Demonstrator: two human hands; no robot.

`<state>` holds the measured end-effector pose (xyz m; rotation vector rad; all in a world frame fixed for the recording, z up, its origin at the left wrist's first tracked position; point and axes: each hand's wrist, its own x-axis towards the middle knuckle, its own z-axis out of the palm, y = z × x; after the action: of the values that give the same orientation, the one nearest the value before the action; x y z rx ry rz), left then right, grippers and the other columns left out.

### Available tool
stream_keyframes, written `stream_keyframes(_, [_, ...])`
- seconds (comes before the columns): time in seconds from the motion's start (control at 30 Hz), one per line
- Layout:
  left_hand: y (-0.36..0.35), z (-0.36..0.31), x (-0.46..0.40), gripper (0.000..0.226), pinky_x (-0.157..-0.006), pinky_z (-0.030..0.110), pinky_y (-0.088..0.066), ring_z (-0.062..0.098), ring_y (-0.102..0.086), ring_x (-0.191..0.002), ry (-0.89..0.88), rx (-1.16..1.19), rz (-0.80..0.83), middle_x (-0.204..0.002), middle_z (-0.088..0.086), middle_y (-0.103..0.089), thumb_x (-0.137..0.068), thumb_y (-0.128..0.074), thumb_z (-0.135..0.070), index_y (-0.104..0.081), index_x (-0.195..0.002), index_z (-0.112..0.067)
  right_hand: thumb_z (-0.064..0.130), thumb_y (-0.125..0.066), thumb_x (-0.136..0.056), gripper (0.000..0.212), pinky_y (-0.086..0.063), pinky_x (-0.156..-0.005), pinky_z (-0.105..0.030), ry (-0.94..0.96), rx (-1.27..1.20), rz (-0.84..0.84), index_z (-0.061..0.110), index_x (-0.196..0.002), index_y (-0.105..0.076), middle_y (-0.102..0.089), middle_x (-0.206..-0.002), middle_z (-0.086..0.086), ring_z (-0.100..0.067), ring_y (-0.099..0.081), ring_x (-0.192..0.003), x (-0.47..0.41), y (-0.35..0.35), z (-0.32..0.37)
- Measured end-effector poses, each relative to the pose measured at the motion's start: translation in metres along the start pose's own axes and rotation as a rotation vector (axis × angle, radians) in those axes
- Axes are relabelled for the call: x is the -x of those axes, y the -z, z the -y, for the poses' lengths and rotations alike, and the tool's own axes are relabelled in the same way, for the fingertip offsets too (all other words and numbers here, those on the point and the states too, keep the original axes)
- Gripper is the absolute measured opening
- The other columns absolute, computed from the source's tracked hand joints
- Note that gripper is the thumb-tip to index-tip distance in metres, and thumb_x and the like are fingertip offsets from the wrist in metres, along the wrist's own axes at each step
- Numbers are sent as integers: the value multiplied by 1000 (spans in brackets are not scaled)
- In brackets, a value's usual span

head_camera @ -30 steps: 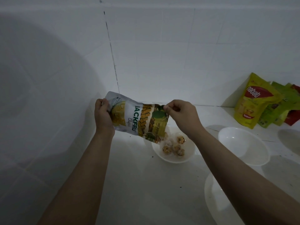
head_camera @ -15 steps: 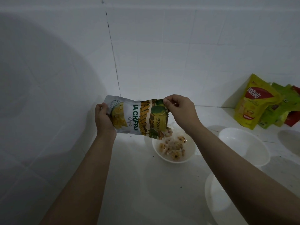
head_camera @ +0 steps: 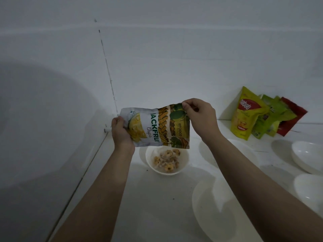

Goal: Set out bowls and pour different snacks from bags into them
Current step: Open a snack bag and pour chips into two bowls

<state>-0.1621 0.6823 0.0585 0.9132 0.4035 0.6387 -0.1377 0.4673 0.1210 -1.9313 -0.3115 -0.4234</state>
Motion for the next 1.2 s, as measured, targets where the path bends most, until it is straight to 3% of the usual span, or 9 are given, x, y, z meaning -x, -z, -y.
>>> stream_keyframes(0.2, [-45,33,45,33,-59,25,-43,14,-52,-66,55,-33,77,-73,-1,-51,-103,-42,-25,-36,-71,-20,25,-59,-97,15,-52,-74,-29,-52,21,-66,23,-92,-73,-69,-81,12,-13,-65,-85,3,69,-28])
stream_keyframes(0.37, [-80,58,84,27,-54,19,-48,10,-56,-64,50,-67,142,-76,0,-54,-104,-39,-21,-37,-77,-19,25,-59,-97,17,-51,-72,-31,-80,82,-103,19,-95,-74,-68,-80,9,-12,-63,-81,7,118,-56])
stream_keyframes(0.57, [-121,69,115,22,-43,13,-35,-6,-41,-46,-158,-399,202,-72,-5,-40,-104,-37,-21,-36,-84,-14,23,-62,-94,14,-54,-77,-36,-190,205,-32,16,-91,-74,-72,-86,-1,-22,-67,-88,6,166,-111])
stream_keyframes(0.7, [-138,67,124,23,-47,17,-35,-2,-39,-48,-281,-558,274,-68,-7,-39,-104,-35,-26,-36,-84,-16,21,-61,-95,16,-44,-70,-29,-188,283,27,12,-91,-73,-73,-89,-5,-22,-65,-89,13,174,-134])
stream_keyframes(0.8, [-147,64,128,24,-47,15,-35,-3,-40,-48,-334,-590,307,-59,-14,-40,-104,-36,-22,-34,-82,-15,21,-61,-95,15,-47,-72,-30,-171,301,57,13,-92,-73,-73,-89,-5,-21,-65,-88,12,176,-139])
stream_keyframes(0.93, [-152,62,133,21,-47,13,-36,-4,-40,-50,-361,-585,315,-65,-9,-38,-104,-37,-20,-35,-85,-11,19,-60,-95,15,-50,-74,-31,-173,241,46,11,-92,-72,-73,-88,-5,-20,-66,-87,11,179,-143])
stream_keyframes(1.2, [-150,66,142,25,-51,14,-34,-2,-36,-53,-432,-588,332,-62,-13,-35,-104,-37,-19,-33,-82,-10,16,-59,-96,13,-40,-65,-26,-150,162,29,14,-89,-69,-69,-82,-1,-20,-63,-83,20,184,-147])
